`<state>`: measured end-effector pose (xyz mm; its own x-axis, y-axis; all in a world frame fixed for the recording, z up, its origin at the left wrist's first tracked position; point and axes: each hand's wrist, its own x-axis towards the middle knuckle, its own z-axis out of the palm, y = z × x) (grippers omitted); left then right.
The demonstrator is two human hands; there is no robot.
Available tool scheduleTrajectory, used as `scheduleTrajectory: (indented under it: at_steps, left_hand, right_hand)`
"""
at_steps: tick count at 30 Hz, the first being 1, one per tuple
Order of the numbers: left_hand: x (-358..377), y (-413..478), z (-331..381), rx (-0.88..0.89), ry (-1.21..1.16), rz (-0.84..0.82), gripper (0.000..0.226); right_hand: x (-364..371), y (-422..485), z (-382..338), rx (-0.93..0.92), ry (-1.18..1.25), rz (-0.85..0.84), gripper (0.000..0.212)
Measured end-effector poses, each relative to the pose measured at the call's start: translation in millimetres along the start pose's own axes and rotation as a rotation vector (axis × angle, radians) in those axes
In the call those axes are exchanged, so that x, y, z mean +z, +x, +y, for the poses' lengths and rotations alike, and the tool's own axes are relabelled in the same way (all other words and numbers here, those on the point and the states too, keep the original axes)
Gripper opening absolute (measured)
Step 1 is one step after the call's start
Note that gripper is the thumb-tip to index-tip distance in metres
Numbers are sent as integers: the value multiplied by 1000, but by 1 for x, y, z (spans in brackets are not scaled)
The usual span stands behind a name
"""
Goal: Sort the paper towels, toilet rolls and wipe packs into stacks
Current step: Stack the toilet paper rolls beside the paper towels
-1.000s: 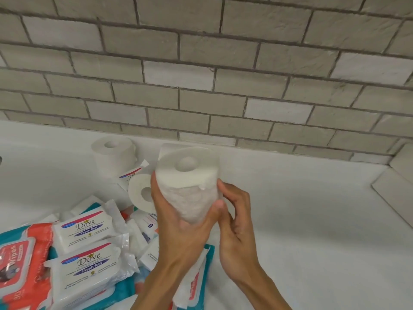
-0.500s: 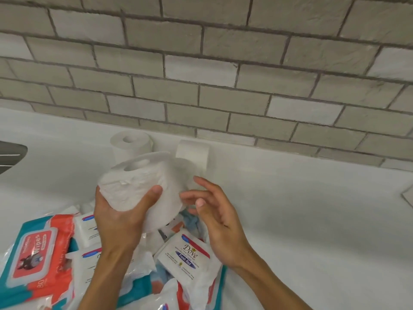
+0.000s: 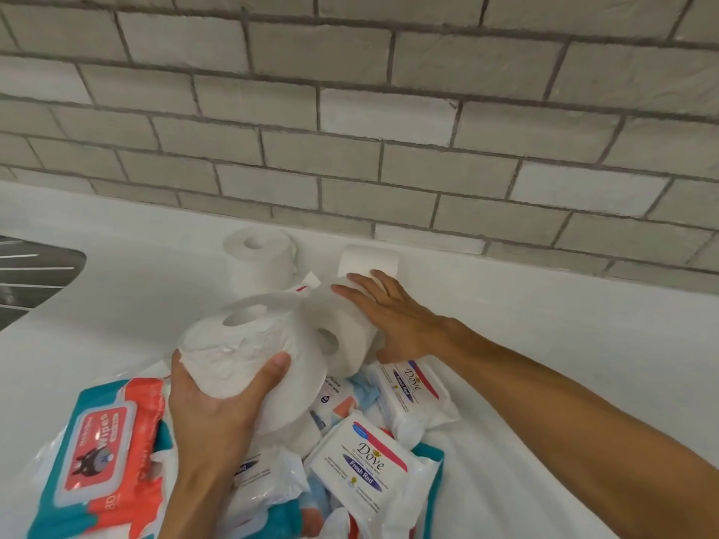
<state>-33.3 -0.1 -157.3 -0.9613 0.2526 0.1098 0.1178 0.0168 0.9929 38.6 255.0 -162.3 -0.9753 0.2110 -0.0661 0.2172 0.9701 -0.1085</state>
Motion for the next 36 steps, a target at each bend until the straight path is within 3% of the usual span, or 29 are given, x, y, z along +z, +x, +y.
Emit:
scheduleTrajectory:
  at_steps: [5, 11, 14, 17, 27, 36]
  left_hand:
    - [-4, 3, -1, -44, -7, -21, 107]
    - [-8, 1, 6, -71, 52, -7, 81]
    - [-4, 3, 3, -89, 41, 0, 93]
    - [3, 5, 1, -98, 27, 24, 112]
    - [6, 5, 2, -82, -5, -3, 101]
    - [14, 5, 16, 18, -48, -51, 93]
  right_hand:
    - [-16, 28, 0, -142, -237, -43, 130]
    - [-10, 40, -7, -280, -194, -9, 123]
    - [-3, 36, -4, -291, -151, 74, 118]
    - [3, 30, -2, -263, -113, 112, 116]
    - [30, -10, -7, -27, 225, 292, 111]
    - [33, -61, -11, 191, 618, 722, 109]
